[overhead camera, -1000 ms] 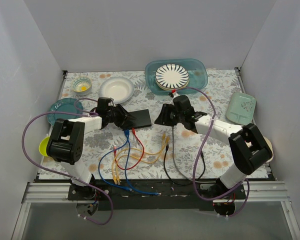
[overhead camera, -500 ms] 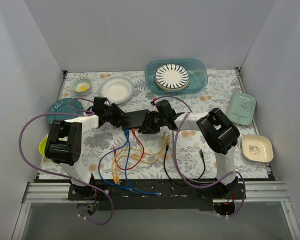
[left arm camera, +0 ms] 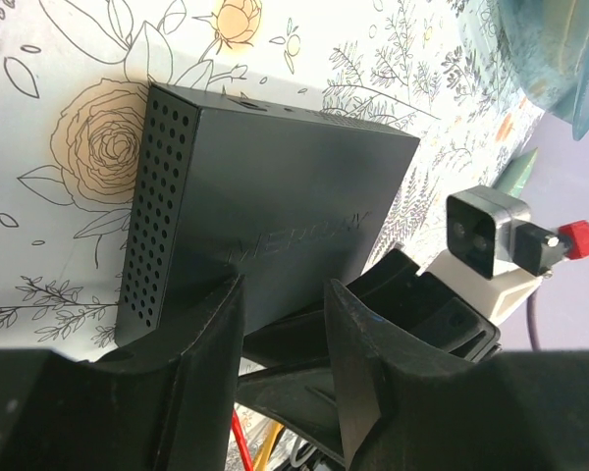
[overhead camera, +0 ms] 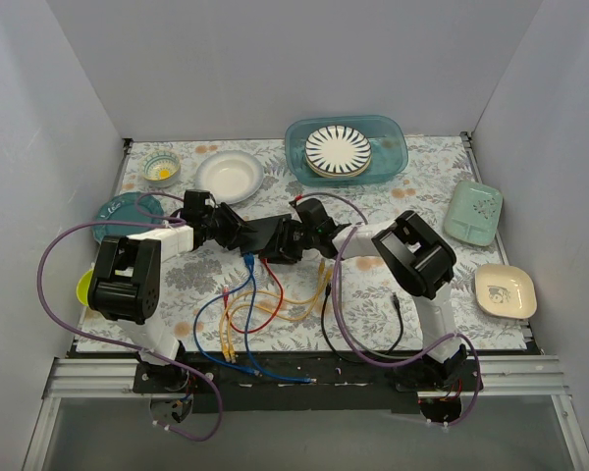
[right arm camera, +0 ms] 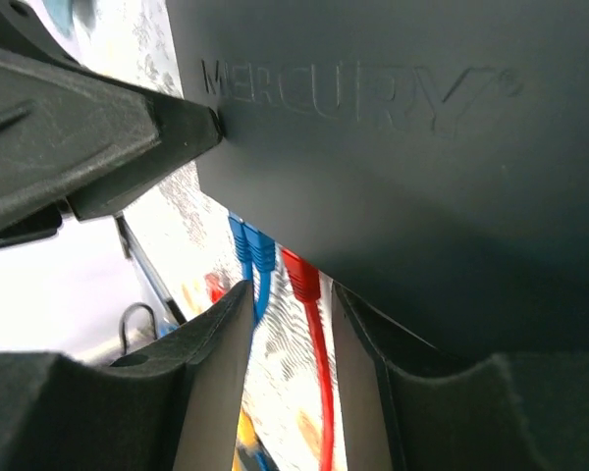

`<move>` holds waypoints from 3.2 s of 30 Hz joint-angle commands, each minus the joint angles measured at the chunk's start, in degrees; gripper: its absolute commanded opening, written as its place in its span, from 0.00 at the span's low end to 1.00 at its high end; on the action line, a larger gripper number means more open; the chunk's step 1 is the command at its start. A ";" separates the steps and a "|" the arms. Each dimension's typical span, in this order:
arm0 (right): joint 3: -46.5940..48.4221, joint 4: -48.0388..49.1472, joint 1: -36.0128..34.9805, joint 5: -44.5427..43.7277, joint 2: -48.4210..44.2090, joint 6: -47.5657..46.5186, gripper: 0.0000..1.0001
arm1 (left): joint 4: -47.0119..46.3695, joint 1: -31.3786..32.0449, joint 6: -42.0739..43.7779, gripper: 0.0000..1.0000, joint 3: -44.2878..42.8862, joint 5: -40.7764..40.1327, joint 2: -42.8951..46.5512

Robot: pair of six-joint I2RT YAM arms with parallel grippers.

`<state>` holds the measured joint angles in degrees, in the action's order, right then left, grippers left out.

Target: Pull the plug from the switch port

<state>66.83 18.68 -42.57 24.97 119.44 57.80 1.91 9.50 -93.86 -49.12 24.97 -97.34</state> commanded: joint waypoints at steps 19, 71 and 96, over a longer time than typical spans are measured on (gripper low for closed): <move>-2.58 9.89 -0.15 -11.87 4.93 14.97 0.44 | 3.36 -0.71 2.90 0.37 4.91 0.25 3.38; -19.72 -28.41 5.91 -30.76 -23.10 -26.22 0.01 | -0.32 -2.38 0.88 0.38 5.53 1.04 3.91; 34.77 -28.61 6.35 -25.33 9.40 -31.79 0.01 | 14.08 -2.64 -5.63 0.32 13.61 -11.87 16.83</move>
<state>99.15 -10.66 -36.73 -2.55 127.20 26.35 10.50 7.22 -99.04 -37.85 16.45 -82.78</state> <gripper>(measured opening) 0.022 0.338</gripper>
